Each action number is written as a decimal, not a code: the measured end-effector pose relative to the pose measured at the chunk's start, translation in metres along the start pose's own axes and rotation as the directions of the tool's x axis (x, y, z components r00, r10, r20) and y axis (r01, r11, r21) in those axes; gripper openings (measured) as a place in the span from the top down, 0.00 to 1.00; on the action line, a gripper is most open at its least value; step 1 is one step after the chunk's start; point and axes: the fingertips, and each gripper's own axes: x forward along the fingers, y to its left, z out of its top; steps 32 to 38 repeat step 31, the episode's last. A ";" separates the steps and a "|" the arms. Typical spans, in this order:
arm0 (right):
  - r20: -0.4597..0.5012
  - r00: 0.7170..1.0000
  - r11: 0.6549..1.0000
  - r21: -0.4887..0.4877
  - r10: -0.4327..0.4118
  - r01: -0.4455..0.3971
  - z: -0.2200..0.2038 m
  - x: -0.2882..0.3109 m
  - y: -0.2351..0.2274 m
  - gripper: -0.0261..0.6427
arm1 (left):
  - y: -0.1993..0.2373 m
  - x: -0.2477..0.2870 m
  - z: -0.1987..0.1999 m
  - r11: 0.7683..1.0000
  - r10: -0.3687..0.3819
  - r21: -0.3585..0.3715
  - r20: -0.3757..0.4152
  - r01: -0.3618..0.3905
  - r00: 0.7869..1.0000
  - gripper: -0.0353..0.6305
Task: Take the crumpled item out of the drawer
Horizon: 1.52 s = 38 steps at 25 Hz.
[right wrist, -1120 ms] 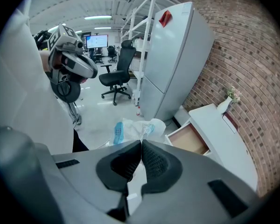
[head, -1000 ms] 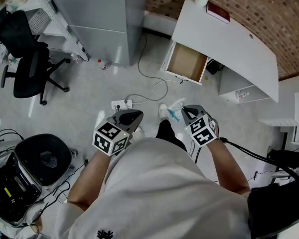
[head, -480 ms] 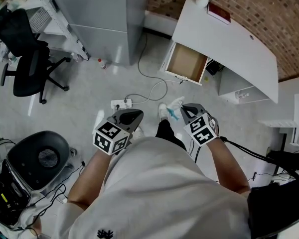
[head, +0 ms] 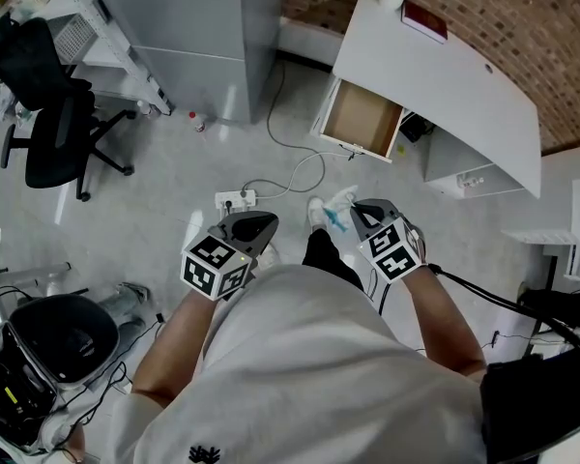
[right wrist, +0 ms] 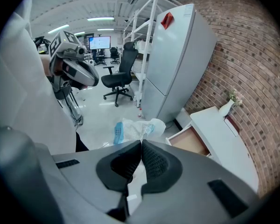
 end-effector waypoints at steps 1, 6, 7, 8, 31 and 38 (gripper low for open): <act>-0.001 1.000 1.000 0.000 0.000 0.000 0.000 0.001 0.000 0.92 | 0.001 0.000 -0.001 1.000 0.000 -0.001 -0.002 0.000 1.000 0.91; -0.008 1.000 1.000 -0.002 -0.003 0.003 -0.001 0.005 -0.003 0.92 | 0.004 0.002 -0.003 1.000 -0.004 -0.001 -0.009 0.004 1.000 0.91; -0.009 1.000 1.000 -0.002 -0.004 0.004 -0.001 0.005 -0.004 0.92 | 0.004 0.002 -0.002 1.000 -0.006 -0.001 -0.010 0.006 1.000 0.91; -0.011 1.000 1.000 -0.001 -0.004 0.004 -0.001 0.005 -0.005 0.92 | 0.005 0.002 -0.001 1.000 -0.007 0.000 -0.011 0.007 1.000 0.91; -0.023 0.999 0.999 -0.010 0.033 -0.033 0.000 0.043 -0.121 0.92 | 0.051 0.092 0.071 1.000 0.010 -0.013 -0.050 -0.011 0.999 0.91; -0.023 0.999 0.999 -0.010 0.033 -0.033 0.000 0.043 -0.121 0.92 | 0.051 0.092 0.071 1.000 0.010 -0.013 -0.050 -0.011 0.999 0.91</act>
